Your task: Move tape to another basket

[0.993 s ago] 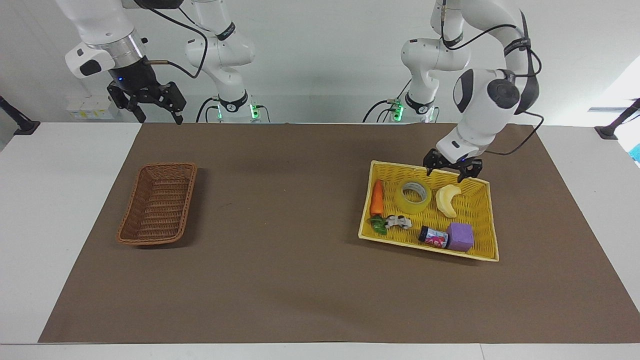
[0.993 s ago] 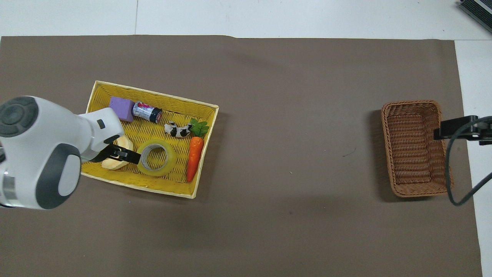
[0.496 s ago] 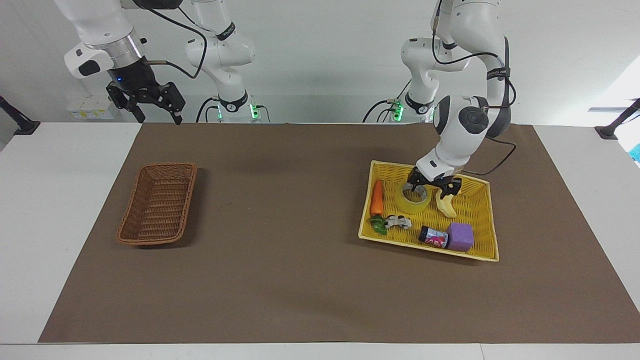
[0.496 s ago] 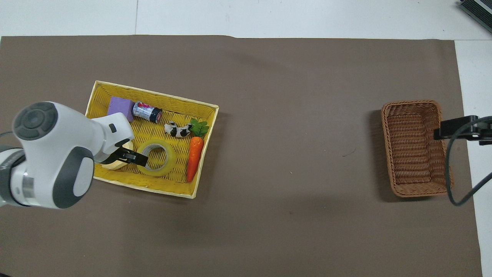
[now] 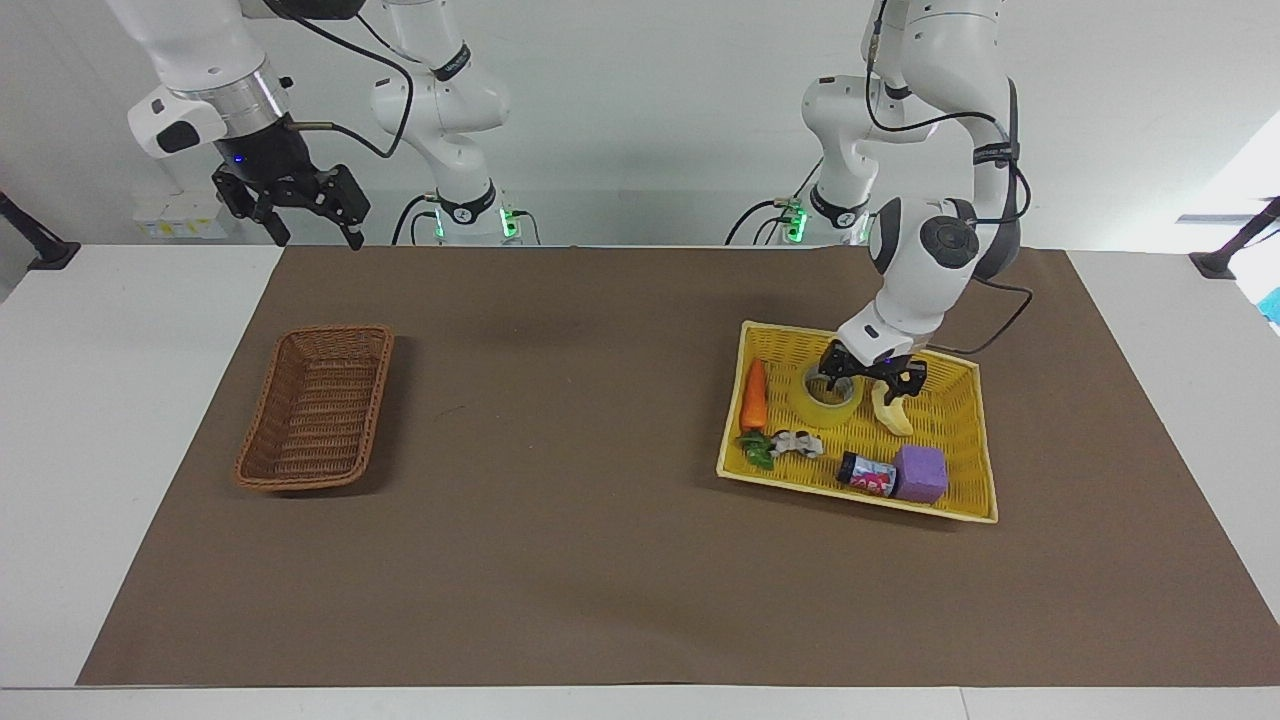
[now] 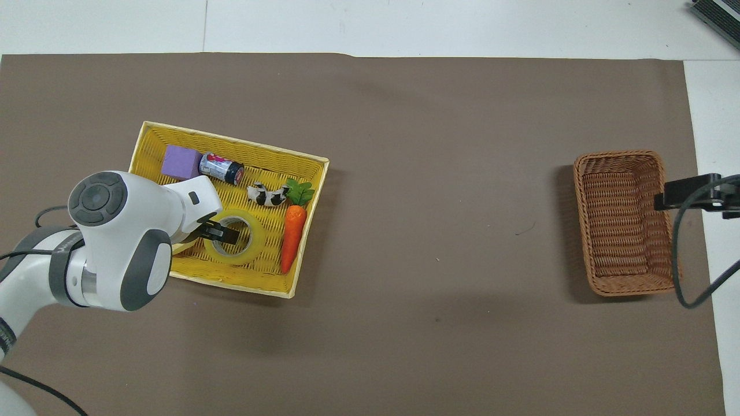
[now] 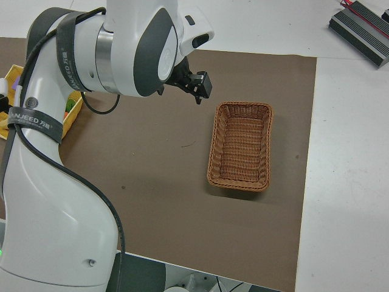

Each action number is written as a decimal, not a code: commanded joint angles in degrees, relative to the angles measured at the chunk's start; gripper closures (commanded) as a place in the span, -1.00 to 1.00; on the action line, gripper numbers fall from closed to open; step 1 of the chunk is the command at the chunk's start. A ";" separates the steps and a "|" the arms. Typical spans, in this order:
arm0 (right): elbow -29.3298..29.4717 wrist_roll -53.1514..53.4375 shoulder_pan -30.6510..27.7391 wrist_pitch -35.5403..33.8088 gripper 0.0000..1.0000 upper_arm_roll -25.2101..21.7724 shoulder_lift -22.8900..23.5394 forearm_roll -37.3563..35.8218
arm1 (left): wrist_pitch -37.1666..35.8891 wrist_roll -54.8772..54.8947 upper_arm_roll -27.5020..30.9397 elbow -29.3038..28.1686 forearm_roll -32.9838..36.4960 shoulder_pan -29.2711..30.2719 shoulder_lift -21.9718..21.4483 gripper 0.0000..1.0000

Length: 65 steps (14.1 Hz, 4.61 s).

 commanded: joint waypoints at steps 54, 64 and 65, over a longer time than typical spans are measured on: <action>-8.73 8.18 16.93 10.73 -1.00 1.69 0.28 21.95 | -23.44 -39.15 -3.06 33.69 -17.36 -8.72 0.31 1.00; -11.29 20.42 17.92 17.87 -1.00 1.60 0.82 34.36 | -15.27 -43.73 -3.76 32.90 -21.93 -19.46 0.49 1.00; -11.64 20.42 17.91 17.79 -1.00 1.51 0.73 34.36 | -14.47 -43.73 -4.20 33.07 -22.73 -19.46 0.49 1.00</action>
